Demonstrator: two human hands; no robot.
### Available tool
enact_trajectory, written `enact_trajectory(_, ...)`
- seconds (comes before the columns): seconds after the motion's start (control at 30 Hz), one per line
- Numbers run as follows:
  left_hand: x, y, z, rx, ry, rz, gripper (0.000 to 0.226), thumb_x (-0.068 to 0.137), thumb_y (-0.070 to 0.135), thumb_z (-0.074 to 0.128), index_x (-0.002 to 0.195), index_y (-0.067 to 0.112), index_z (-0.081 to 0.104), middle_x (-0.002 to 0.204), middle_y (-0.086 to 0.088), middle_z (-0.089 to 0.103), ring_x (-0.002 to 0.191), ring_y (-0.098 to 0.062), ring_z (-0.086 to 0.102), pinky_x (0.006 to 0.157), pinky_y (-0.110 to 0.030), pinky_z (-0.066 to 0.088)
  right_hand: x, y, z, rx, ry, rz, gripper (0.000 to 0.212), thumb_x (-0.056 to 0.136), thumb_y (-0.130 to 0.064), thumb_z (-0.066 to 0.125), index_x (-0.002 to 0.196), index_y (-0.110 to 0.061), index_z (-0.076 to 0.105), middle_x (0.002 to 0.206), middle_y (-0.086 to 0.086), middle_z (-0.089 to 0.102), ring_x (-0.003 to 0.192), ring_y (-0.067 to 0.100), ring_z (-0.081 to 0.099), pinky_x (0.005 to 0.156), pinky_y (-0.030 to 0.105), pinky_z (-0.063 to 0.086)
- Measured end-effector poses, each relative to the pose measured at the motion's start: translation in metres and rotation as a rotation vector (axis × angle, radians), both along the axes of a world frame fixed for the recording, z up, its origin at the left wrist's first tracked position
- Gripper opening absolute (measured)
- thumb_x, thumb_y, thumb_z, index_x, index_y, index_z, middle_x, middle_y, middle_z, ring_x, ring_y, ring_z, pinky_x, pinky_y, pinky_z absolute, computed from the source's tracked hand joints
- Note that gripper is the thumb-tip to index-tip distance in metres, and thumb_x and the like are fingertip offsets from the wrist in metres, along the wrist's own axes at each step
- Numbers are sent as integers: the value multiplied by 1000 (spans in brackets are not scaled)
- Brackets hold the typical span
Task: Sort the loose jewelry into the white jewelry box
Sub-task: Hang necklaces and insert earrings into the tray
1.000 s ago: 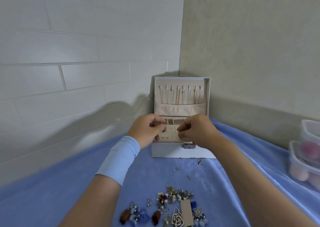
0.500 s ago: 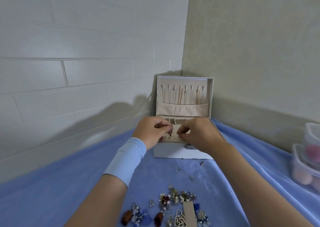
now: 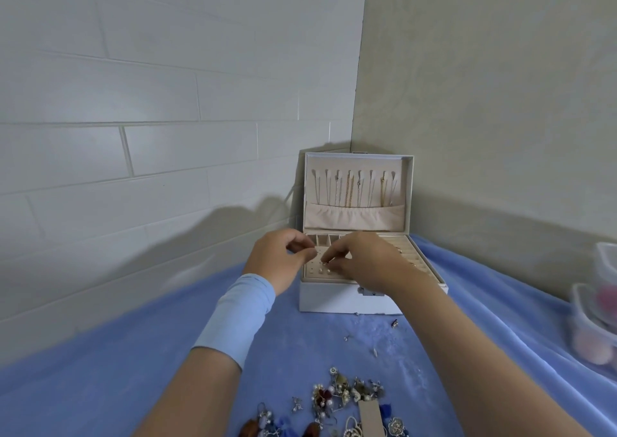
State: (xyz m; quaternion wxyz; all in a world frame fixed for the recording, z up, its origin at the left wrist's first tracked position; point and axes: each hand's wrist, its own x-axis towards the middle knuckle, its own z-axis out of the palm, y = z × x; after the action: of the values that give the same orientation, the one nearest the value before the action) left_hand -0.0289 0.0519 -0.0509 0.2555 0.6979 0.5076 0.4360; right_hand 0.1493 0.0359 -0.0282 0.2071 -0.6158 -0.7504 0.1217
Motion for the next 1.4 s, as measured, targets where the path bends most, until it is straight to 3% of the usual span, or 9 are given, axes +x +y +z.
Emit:
enact_trajectory(0.2, 2, 2, -1, 17, -1, -4, 5, 86, 25, 72, 87, 29, 73, 79, 13, 69, 60, 2, 54, 70, -22, 44, 4, 11, 0, 75, 53, -18, 11, 89, -26, 73, 84, -36, 73, 85, -16, 71, 83, 3, 64, 82, 31, 55)
enact_trajectory(0.33, 8, 2, 2, 16, -48, -38, 12, 87, 22, 70, 95, 31, 74, 83, 10, 71, 64, 2, 56, 73, -23, 49, 6, 2, 10, 113, 380, -11, 15, 88, -16, 75, 78, -26, 75, 58, -15, 66, 49, 3, 56, 55, 16, 46)
enact_trajectory(0.4, 12, 0, 5, 0, -76, -73, 12, 87, 19, 70, 93, 28, 76, 79, 13, 70, 62, 7, 56, 72, -21, 47, 7, -6, 14, 72, 523, 29, 8, 88, -13, 75, 82, -17, 77, 63, -3, 71, 42, 10, 50, 44, 16, 40)
enact_trajectory(0.5, 17, -4, 10, 2, -106, -112, 12, 88, 18, 69, 86, 27, 77, 71, 14, 69, 55, 2, 53, 65, -21, 49, 12, -12, 18, 8, 705, 90, 5, 90, -9, 72, 90, -9, 77, 81, 12, 76, 43, 12, 44, 41, 19, 35)
enact_trajectory(0.7, 17, -11, 19, 28, -145, -168, 15, 91, 13, 64, 91, 22, 75, 77, 7, 71, 54, -11, 51, 59, -26, 50, 18, -11, 17, -108, 930, 134, 11, 90, -4, 71, 101, -5, 69, 64, 3, 67, 43, 12, 35, 42, 22, 26)
enact_trajectory(0.97, 11, -11, 25, 32, -179, -112, 7, 90, 14, 68, 86, 15, 73, 49, 21, 58, 46, 5, 50, 53, -8, 39, 3, -8, 18, -12, 950, 142, 18, 82, -4, 81, 98, 0, 74, 59, 0, 66, 42, 15, 38, 41, 24, 30)
enact_trajectory(1.13, 4, -11, 29, 35, -174, -109, 8, 89, 10, 68, 84, 14, 73, 51, 21, 60, 47, 4, 51, 53, -7, 40, -2, -2, 12, 103, 899, 83, 3, 86, -5, 77, 88, -4, 78, 56, -3, 65, 42, 13, 43, 41, 19, 36)
enact_trajectory(1.3, -1, -5, 24, 6, -91, -83, 10, 88, 15, 69, 80, 21, 73, 59, 16, 64, 46, 3, 49, 56, -13, 40, -10, -1, 12, 51, 871, 130, 16, 89, -2, 71, 104, -9, 74, 78, 1, 73, 44, 12, 51, 39, 18, 36)
enact_trajectory(1.4, -3, -1, 21, 50, -17, -45, 12, 87, 20, 71, 77, 28, 70, 53, 25, 59, 49, 7, 53, 54, -8, 36, -12, 2, 12, 51, 797, 104, 8, 86, -9, 77, 93, -10, 77, 75, 1, 73, 46, 15, 50, 41, 20, 36)
